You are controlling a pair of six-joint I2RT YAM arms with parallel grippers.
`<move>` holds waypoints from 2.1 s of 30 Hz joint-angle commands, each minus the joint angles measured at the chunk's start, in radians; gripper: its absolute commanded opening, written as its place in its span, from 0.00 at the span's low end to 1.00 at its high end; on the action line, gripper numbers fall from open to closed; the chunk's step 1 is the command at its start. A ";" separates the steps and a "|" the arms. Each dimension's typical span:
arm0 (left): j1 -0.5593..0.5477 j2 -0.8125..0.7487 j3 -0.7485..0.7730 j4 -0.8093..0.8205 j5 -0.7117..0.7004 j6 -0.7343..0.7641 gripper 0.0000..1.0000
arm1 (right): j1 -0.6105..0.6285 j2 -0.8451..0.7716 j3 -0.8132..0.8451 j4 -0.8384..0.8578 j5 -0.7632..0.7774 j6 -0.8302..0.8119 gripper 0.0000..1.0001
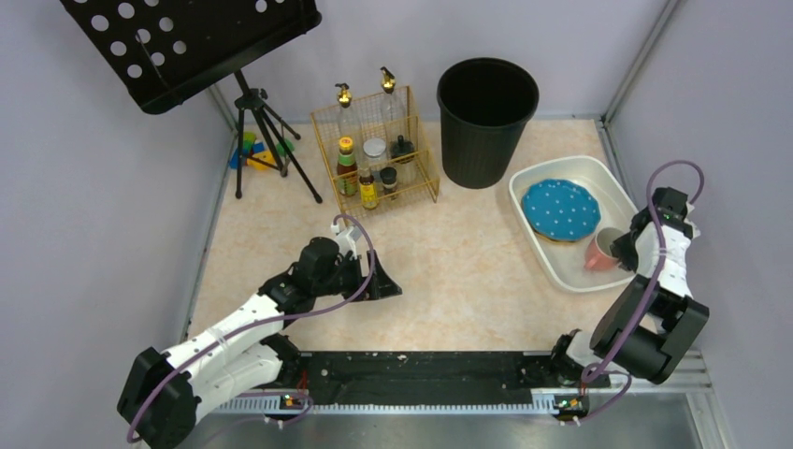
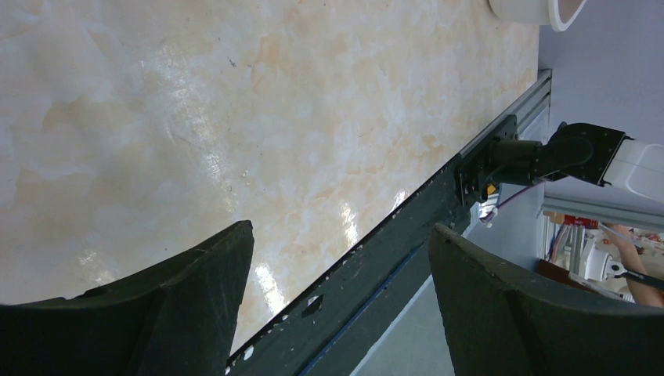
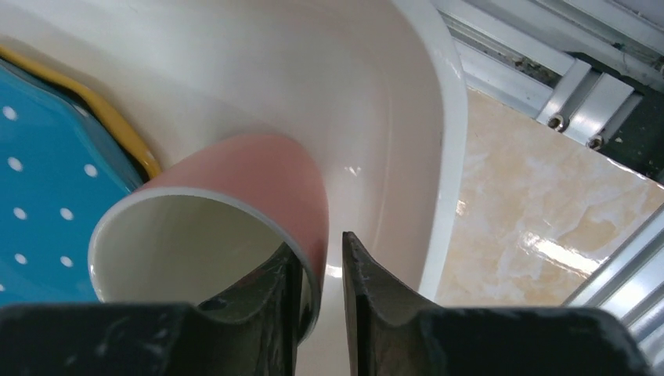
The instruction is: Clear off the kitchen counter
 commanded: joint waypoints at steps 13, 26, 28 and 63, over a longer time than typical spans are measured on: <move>0.005 -0.001 0.035 0.021 0.032 0.022 0.86 | -0.004 -0.097 0.008 0.065 -0.093 0.010 0.53; 0.004 0.047 0.048 0.040 0.053 0.011 0.87 | 0.118 -0.353 0.125 -0.018 -0.045 -0.019 0.60; 0.005 0.061 0.056 0.037 0.064 0.010 0.88 | 0.136 -0.384 0.137 -0.019 -0.069 -0.022 0.62; 0.004 0.011 0.278 -0.183 -0.261 0.011 0.99 | 1.078 -0.313 0.103 0.345 -0.097 -0.308 0.99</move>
